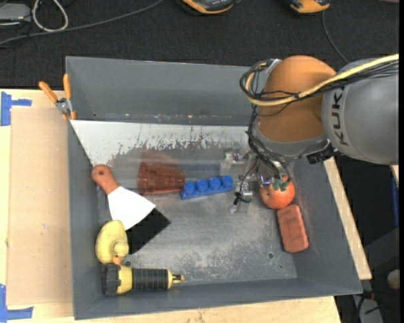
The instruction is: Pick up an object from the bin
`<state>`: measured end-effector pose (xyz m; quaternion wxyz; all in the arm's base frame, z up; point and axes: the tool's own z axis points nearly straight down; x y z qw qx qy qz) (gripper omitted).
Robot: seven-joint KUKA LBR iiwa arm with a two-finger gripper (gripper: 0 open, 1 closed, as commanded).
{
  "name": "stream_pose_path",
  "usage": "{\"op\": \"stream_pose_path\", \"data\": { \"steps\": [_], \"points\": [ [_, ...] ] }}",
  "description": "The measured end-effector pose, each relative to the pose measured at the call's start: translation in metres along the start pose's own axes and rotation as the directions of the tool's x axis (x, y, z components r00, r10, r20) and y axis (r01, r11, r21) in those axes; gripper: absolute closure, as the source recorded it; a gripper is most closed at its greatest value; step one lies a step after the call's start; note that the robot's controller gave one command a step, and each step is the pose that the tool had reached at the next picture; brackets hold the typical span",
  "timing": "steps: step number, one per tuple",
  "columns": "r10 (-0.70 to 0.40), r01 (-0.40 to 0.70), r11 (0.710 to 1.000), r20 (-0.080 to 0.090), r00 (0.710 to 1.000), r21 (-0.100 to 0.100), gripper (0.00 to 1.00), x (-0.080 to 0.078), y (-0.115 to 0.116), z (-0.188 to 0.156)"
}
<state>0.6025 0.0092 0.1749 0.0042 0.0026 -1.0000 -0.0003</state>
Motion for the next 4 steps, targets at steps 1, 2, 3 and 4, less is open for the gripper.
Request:
{"op": "stream_pose_path", "data": {
  "steps": [1,2,3,4],
  "points": [
    [0.000,0.000,1.000,0.008,1.000,0.000,0.00,-0.001,0.000,-0.005],
    [0.021,-0.021,1.000,0.007,1.000,-0.002,0.00,-0.011,0.058,0.048],
    [0.028,-0.028,1.000,0.005,1.000,-0.001,0.00,-0.008,0.079,0.065],
    [0.094,-0.094,0.996,0.011,0.995,-0.006,0.00,-0.016,0.054,0.100]
  ]
}}
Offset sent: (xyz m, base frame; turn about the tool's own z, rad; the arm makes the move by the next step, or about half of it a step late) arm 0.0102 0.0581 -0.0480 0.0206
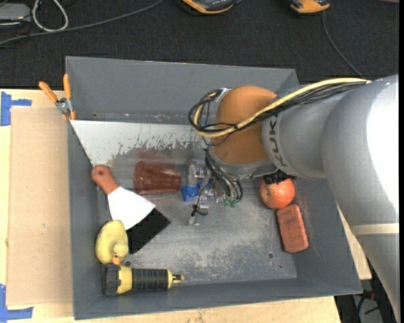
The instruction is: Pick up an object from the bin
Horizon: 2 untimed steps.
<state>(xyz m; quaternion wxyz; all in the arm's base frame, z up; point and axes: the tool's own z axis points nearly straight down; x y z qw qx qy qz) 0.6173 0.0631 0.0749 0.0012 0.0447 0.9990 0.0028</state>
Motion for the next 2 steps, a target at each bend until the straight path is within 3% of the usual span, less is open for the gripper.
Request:
{"op": "stream_pose_path", "data": {
  "steps": [1,2],
  "points": [
    [-0.010,0.010,1.000,0.005,1.000,0.000,1.00,0.0279,0.0231,0.0012],
    [-0.010,0.010,1.000,0.005,1.000,0.000,1.00,0.0280,0.0231,0.0013]
  ]
}}
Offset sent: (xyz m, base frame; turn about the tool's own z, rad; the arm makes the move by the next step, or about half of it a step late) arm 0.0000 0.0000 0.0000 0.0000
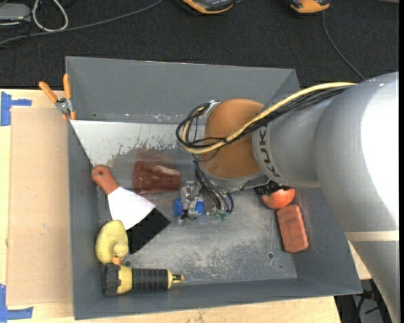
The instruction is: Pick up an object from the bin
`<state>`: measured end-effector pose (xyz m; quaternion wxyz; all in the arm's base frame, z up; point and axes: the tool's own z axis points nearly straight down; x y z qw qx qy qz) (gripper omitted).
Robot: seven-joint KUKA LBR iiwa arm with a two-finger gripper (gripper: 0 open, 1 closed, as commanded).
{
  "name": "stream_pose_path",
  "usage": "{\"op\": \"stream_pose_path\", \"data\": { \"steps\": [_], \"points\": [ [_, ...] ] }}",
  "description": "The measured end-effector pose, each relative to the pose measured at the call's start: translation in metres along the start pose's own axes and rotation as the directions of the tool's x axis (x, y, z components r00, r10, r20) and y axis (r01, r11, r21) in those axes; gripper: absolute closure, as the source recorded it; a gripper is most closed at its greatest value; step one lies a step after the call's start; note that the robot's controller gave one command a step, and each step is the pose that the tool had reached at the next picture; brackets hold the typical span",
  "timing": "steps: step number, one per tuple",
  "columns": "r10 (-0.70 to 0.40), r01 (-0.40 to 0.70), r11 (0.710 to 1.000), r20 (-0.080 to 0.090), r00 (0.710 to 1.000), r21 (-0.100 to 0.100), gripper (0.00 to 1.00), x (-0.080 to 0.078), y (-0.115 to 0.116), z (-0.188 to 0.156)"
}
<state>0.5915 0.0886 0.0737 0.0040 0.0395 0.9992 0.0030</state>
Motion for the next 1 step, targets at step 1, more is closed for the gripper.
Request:
{"op": "stream_pose_path", "data": {
  "steps": [1],
  "points": [
    [-0.161,0.161,0.987,-0.008,0.987,0.002,1.00,-0.0007,0.0060,-0.0249]
  ]
}}
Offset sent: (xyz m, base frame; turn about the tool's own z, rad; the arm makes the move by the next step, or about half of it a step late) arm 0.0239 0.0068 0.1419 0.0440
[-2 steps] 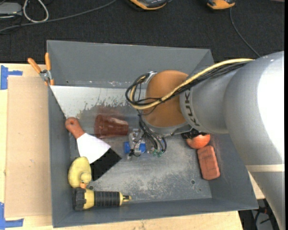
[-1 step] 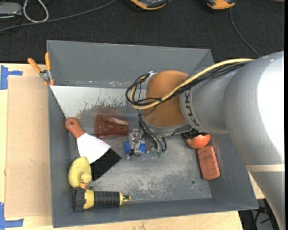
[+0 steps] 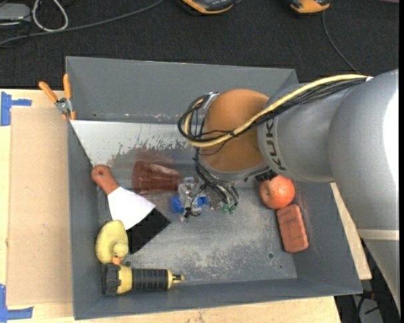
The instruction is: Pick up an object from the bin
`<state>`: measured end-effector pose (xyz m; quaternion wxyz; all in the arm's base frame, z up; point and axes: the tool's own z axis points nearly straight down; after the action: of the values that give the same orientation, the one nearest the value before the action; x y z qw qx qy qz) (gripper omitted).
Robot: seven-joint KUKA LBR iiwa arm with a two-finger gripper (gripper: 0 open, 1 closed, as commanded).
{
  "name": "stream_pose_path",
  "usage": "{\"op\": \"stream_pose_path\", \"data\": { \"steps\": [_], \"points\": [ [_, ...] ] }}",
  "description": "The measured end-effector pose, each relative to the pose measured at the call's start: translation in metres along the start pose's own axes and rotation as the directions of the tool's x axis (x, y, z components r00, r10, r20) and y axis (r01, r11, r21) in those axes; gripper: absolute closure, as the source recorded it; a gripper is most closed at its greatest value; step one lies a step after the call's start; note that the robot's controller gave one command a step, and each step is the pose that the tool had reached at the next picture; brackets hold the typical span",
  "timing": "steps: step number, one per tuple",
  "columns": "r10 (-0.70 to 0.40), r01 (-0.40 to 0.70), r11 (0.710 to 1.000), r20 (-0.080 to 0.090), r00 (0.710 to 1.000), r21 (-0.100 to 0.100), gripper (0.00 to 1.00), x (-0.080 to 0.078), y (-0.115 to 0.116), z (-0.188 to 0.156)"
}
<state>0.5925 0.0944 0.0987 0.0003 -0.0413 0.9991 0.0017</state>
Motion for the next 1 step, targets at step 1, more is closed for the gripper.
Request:
{"op": "stream_pose_path", "data": {
  "steps": [1],
  "points": [
    [-0.013,0.013,1.000,0.007,1.000,-0.002,1.00,-0.0131,-0.0004,-0.0655]
  ]
}}
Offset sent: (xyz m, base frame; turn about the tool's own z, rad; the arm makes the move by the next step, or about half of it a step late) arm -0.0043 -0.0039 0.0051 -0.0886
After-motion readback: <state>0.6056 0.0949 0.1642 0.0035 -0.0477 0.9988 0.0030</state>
